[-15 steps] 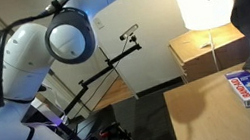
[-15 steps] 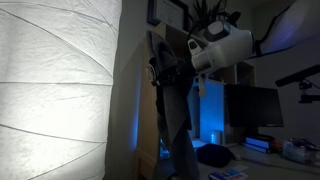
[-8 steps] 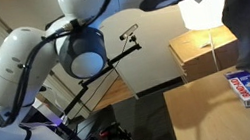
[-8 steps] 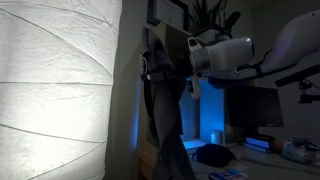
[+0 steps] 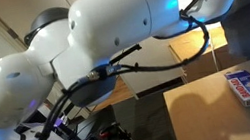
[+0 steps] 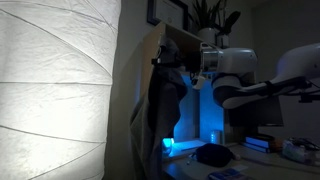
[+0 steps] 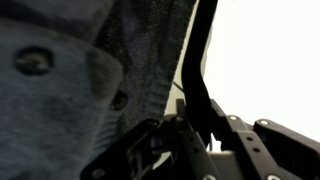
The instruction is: Hang the sweater with the hanger
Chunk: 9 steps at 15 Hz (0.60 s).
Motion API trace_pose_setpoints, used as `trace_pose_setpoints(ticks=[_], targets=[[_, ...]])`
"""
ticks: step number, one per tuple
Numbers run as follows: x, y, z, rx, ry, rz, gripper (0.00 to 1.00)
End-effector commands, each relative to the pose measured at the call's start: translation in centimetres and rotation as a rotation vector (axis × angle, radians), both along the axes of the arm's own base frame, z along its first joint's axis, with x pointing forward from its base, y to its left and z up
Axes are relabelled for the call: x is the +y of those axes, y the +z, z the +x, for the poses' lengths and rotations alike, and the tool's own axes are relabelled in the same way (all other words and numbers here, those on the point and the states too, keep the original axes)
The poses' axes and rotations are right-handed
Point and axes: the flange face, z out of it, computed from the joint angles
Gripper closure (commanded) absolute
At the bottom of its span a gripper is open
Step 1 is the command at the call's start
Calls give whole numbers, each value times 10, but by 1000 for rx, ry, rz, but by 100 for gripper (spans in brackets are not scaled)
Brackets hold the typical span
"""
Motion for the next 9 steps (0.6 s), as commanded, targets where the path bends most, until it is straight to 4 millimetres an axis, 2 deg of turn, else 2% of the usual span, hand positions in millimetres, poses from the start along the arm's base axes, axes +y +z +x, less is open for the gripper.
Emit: trace_pose_setpoints(ticks=[1,4,5,6,9], targets=[[-33,3,-29,-26,68,166,93],[-49,-24,-49,9,103,240,93],[-53,-19,-54,32,109,233,93],[-53,-31,-59,50,118,240,93],[-52,-43,-73,77,148,240,93]])
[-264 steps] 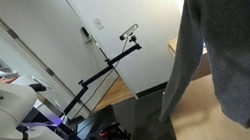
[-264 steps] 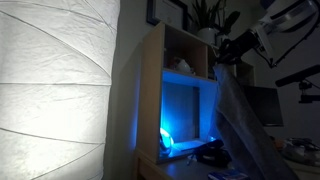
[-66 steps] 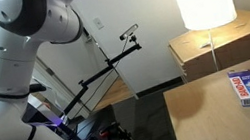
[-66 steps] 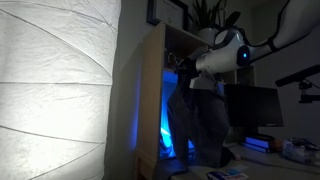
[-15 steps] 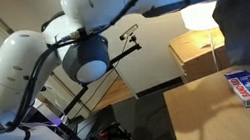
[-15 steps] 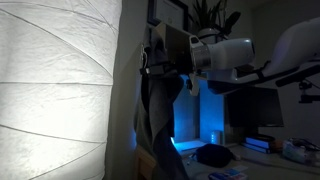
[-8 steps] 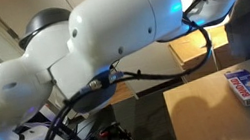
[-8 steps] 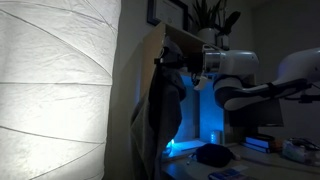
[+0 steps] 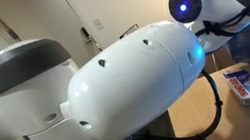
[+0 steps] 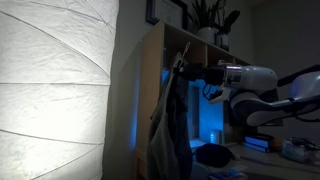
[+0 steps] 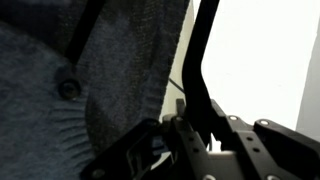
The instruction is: Hang the sweater with the hanger
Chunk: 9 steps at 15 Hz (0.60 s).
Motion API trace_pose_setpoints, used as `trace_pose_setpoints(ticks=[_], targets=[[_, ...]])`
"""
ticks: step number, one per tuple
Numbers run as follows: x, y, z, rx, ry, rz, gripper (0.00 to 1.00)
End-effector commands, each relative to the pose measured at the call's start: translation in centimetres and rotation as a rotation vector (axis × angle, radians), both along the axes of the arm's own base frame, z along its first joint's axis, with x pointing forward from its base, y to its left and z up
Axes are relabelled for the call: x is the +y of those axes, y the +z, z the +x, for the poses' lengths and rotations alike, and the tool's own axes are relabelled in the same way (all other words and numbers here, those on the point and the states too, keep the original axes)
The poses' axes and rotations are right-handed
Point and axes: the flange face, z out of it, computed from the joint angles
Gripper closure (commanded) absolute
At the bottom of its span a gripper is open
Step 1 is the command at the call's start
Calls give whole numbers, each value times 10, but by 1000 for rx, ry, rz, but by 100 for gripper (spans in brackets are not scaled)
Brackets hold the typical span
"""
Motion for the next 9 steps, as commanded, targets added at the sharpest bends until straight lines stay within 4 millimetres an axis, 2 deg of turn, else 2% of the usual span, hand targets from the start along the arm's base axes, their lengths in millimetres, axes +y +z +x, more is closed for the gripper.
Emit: trace_pose_setpoints(ticks=[1,6,7,9], targets=[[11,-1,-22,8,62,13,93],[35,-14,-38,35,128,11,93],[49,-8,-51,51,173,54,93],[63,0,-60,77,213,109,93]])
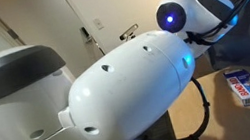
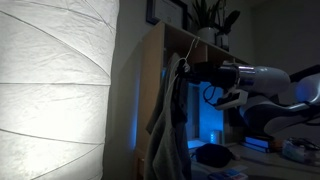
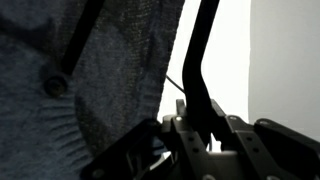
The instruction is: Hang the sweater with the hanger
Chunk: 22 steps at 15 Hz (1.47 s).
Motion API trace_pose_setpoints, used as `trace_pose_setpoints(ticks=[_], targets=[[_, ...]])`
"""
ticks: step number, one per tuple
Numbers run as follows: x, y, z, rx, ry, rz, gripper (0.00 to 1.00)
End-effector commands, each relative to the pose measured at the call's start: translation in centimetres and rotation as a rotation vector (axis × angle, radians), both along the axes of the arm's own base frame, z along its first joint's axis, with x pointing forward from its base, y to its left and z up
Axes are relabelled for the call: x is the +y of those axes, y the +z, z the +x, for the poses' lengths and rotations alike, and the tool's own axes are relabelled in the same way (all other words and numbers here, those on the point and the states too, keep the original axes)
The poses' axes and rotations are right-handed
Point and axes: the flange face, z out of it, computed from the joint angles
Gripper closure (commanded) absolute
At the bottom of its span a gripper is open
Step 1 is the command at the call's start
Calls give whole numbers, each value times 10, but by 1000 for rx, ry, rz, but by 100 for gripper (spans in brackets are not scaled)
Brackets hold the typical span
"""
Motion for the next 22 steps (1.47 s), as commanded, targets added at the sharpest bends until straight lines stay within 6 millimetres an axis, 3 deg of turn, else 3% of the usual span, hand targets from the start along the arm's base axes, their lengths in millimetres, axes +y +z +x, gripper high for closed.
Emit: trace_pose_setpoints(ticks=[1,5,8,13,17,22], targets=[[23,21,-24,29,77,94,93],[35,19,-28,83,105,145,92],[33,16,-22,135,93,195,93],[-4,14,15,363,-36,439,91],[-30,4,56,559,-225,458,93],[-46,-3,86,761,-456,489,89]])
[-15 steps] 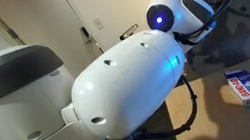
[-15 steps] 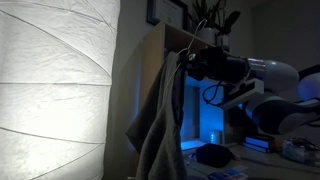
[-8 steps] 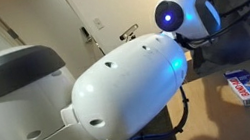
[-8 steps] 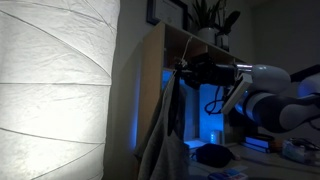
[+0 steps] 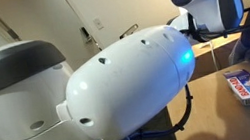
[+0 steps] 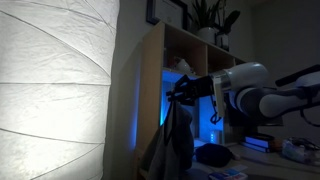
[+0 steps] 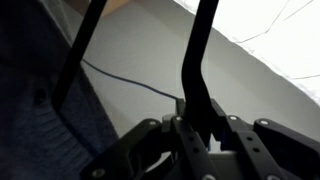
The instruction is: Hang the sweater with the hanger
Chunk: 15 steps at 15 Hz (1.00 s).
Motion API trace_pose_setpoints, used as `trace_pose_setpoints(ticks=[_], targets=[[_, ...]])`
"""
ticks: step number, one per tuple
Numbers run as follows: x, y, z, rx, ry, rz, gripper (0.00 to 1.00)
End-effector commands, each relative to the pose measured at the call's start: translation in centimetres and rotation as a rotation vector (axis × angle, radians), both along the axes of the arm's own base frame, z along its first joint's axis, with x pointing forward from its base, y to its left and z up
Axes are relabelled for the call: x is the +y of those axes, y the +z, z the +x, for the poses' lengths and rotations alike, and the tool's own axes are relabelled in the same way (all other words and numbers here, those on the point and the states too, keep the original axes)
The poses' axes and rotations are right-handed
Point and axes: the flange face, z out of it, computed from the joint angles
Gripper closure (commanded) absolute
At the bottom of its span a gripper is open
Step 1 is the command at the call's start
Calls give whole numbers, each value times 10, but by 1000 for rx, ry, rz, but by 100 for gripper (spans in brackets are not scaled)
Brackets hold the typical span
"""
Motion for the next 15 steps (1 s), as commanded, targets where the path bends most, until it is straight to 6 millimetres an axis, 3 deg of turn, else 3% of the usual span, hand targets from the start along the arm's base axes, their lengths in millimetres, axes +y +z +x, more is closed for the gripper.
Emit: trace_pose_setpoints(ticks=[1,3,4,5,7,14,15], targets=[[2,11,15,127,-108,29,88],[2,13,20,132,-156,6,93],[-1,13,23,113,-188,-18,90],[0,11,21,103,-185,-61,88],[3,7,12,104,-151,-80,94],[13,11,-17,139,-4,169,87],[11,15,-21,143,5,241,91]])
